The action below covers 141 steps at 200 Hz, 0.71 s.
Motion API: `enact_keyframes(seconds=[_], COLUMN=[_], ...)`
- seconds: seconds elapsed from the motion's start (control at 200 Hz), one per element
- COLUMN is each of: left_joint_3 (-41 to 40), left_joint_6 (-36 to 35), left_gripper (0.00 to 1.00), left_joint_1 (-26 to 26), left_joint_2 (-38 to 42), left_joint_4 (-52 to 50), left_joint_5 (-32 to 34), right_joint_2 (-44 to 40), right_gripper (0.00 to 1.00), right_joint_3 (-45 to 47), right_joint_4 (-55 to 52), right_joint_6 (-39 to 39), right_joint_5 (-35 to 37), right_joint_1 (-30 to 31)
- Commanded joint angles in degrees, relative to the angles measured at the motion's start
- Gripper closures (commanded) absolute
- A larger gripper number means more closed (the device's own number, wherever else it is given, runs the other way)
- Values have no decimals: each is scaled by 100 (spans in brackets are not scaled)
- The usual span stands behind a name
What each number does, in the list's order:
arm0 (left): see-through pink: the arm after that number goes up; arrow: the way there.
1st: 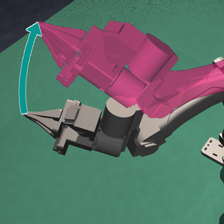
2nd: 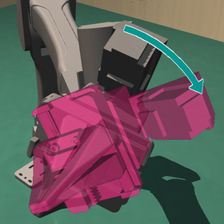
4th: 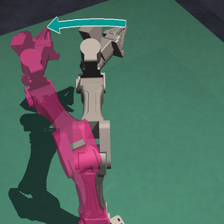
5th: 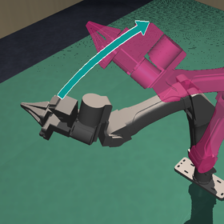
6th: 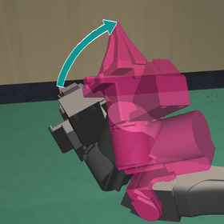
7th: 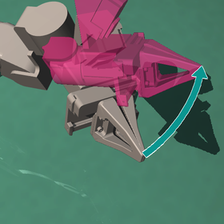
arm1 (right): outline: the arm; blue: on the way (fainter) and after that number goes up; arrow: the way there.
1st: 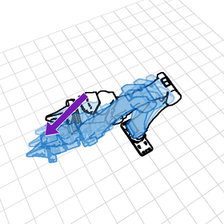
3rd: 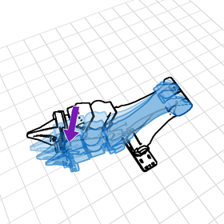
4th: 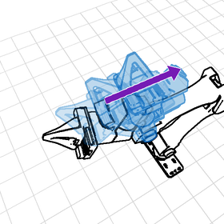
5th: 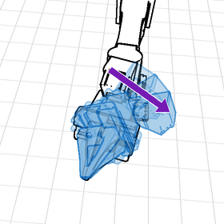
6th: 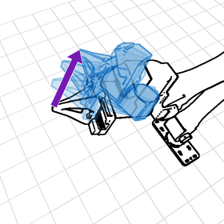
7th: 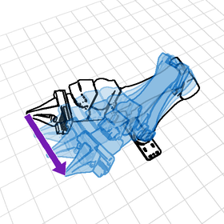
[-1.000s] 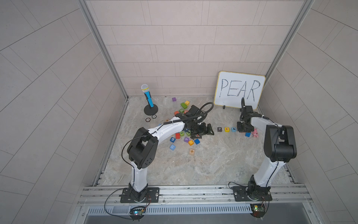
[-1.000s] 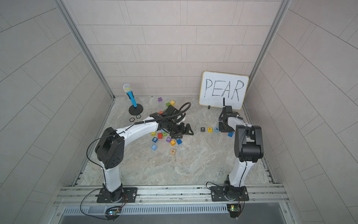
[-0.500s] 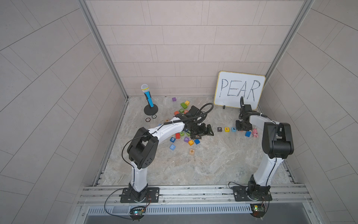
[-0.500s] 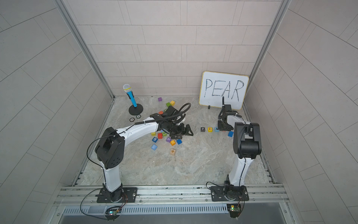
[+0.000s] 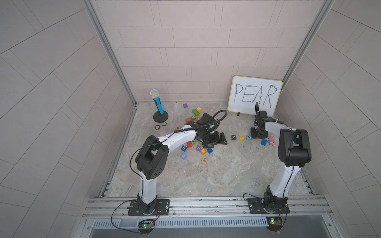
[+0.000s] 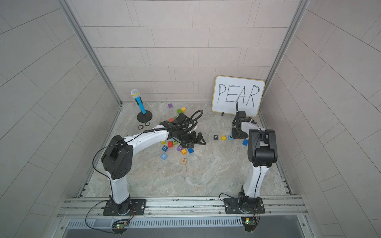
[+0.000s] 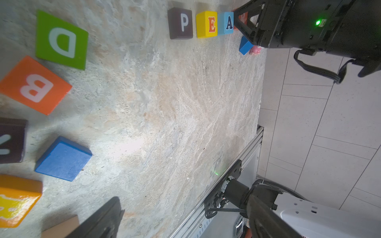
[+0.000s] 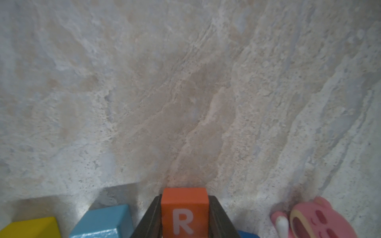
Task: Spell the uppercase word “pear” with letter blocks
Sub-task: Place the letter block at the center of the board.
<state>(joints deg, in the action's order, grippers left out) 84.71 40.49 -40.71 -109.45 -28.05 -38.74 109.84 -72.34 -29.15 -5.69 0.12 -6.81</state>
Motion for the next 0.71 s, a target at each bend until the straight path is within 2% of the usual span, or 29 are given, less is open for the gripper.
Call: enact_keyframes(seconds=[0.0,0.23,0.7], left_joint_3=[-68,-77,-97], left_joint_6=[-59,-59,-32], left_gripper=[1,1,1], left_joint_1=[-31,-34,-34], left_joint_2=[99,120,136], left_joint_4=[46,65,98], left_joint_5=[16,28,81], right_joint_2=[29,-76,-375], right_gripper=[60,56,54], right_joint_3=[9,59,72], right_joint_4=[-195,-197,-219], right_joint_6=[73,70,42], right_joint_5=[66,80,95], right_joint_1=[4,0,5])
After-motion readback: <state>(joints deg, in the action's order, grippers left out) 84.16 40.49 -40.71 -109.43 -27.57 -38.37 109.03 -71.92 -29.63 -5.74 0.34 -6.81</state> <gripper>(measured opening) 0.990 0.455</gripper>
